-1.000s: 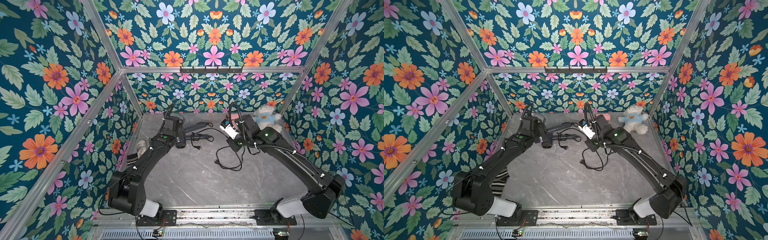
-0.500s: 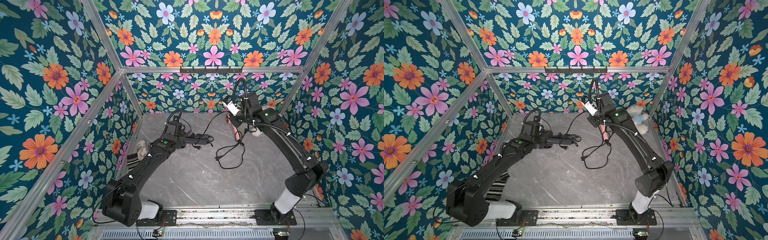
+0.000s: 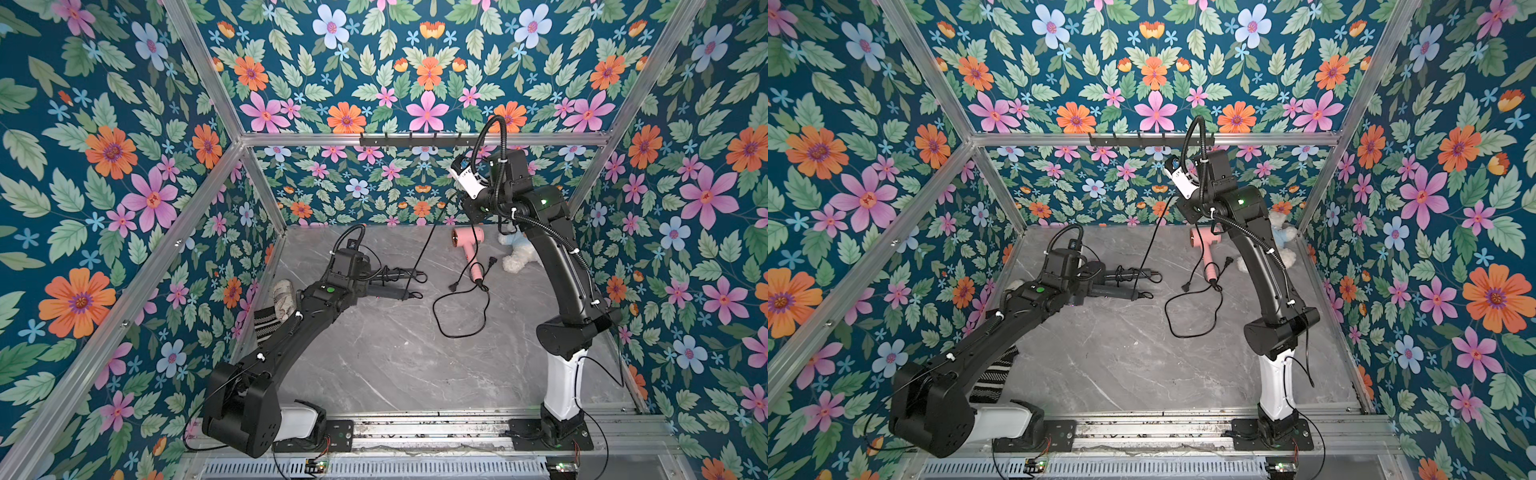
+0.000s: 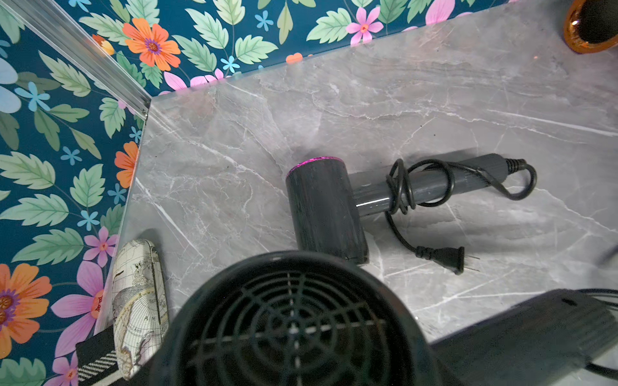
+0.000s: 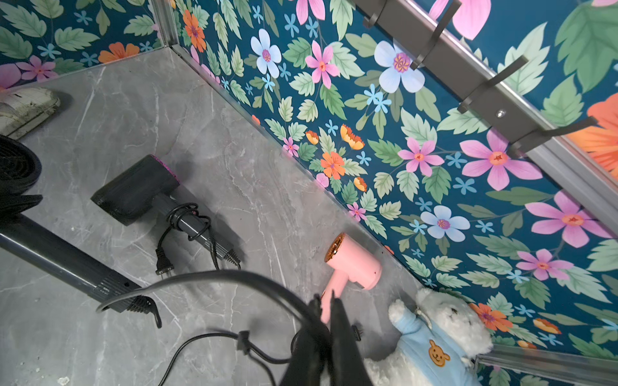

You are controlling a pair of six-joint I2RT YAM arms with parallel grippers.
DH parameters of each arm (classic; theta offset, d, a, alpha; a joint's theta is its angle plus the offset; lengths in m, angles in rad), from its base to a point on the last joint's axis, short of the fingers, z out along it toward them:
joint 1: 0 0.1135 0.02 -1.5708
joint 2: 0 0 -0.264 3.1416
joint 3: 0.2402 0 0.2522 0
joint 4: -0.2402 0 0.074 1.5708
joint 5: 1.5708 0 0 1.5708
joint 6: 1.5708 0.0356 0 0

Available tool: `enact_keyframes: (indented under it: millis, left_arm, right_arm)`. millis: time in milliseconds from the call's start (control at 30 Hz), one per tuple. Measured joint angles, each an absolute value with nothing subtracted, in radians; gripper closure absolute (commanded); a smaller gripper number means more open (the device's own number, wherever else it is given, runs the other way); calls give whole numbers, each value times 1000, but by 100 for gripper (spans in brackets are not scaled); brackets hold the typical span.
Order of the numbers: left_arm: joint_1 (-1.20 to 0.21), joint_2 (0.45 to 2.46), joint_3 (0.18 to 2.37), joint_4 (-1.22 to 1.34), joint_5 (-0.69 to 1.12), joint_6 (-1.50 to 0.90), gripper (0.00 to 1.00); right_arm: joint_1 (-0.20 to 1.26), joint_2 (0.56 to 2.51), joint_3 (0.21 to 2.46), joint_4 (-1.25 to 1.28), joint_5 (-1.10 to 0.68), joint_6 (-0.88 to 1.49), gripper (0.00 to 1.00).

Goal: Wrap the cord around the hair dryer
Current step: Wrap the power cord around the hair dryer.

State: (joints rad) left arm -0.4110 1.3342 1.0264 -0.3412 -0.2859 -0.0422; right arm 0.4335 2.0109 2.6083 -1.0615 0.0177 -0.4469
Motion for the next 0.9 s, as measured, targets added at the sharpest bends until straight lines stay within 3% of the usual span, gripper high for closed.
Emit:
enact_keyframes:
  millis: [167, 333, 533, 733, 900]
  left_arm:
    - [-404, 1324, 1033, -369, -158, -19, 100]
    - [-378, 1278, 1016, -381, 119, 2, 100]
    - [-181, 1138, 922, -240, 485, -134, 100]
    - [-134, 1113, 935, -70, 627, -342, 100]
    - [-117, 1116, 941, 10, 571, -493, 100]
  right_arm:
    - [398, 2045, 2575, -1065, 7, -425, 100]
    - [345, 2058, 2483, -1058, -6, -395, 100]
    - [311, 1978, 2169, -962, -57, -357, 100]
    - [307, 1855, 1806, -789, -166, -286, 100]
    - [312, 1789, 1610, -689, -224, -239, 100]
